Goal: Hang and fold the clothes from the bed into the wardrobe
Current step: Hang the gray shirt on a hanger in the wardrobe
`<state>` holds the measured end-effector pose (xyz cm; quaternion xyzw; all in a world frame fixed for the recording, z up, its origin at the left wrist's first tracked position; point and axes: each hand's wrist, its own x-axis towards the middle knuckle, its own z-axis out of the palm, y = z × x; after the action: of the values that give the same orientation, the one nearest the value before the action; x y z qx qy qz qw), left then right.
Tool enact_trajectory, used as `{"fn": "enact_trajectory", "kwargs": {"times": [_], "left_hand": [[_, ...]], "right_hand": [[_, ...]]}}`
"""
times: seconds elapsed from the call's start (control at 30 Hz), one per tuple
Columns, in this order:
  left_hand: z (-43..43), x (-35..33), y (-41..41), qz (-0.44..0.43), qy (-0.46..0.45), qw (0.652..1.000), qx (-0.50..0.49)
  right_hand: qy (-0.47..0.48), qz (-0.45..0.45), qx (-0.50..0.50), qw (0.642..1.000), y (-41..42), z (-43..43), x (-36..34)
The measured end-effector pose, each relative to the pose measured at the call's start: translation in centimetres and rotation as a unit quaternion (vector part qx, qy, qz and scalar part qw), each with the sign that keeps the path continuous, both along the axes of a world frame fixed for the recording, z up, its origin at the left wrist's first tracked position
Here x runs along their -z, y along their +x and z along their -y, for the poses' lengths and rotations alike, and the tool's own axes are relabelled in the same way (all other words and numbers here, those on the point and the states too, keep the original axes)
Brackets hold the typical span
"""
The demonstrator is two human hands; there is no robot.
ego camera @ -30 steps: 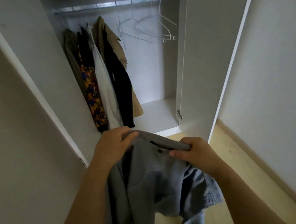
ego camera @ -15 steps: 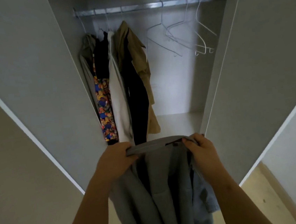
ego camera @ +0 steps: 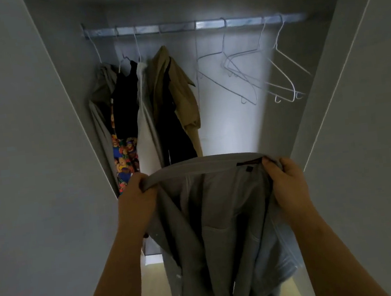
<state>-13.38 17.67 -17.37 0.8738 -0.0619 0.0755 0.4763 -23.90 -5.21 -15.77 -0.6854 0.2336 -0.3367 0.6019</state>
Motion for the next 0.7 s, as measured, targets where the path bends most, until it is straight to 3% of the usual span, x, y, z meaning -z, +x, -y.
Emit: {"fn": "enact_trajectory", "kwargs": {"times": [0.1,0.23,0.4,0.53,0.7], "left_hand": [[1.5,-1.9,4.7,-0.138,-0.230,0.963,0.008],[4.0,-4.3,8.5,-0.255,-0.438,0.861,0.037],[6.9,-6.0,10.8,-0.278,-0.509,0.813,0.055],[8.7,-6.9,13.3,-0.290,-0.585,0.752,0.089],[10.8,-7.2,17.3,-0.228,-0.609,0.752,0.103]], "right_hand": [[-0.007,-0.008,0.008,1.000,5.0,0.7,-1.1],[-0.013,-0.031,0.028,0.999,9.2,1.6,-0.7],[0.004,-0.078,0.019,0.997,12.6,2.5,0.7],[0.014,-0.106,-0.046,0.993,15.7,3.5,1.0],[0.010,-0.145,-0.164,0.976,20.6,5.3,0.2]]}}
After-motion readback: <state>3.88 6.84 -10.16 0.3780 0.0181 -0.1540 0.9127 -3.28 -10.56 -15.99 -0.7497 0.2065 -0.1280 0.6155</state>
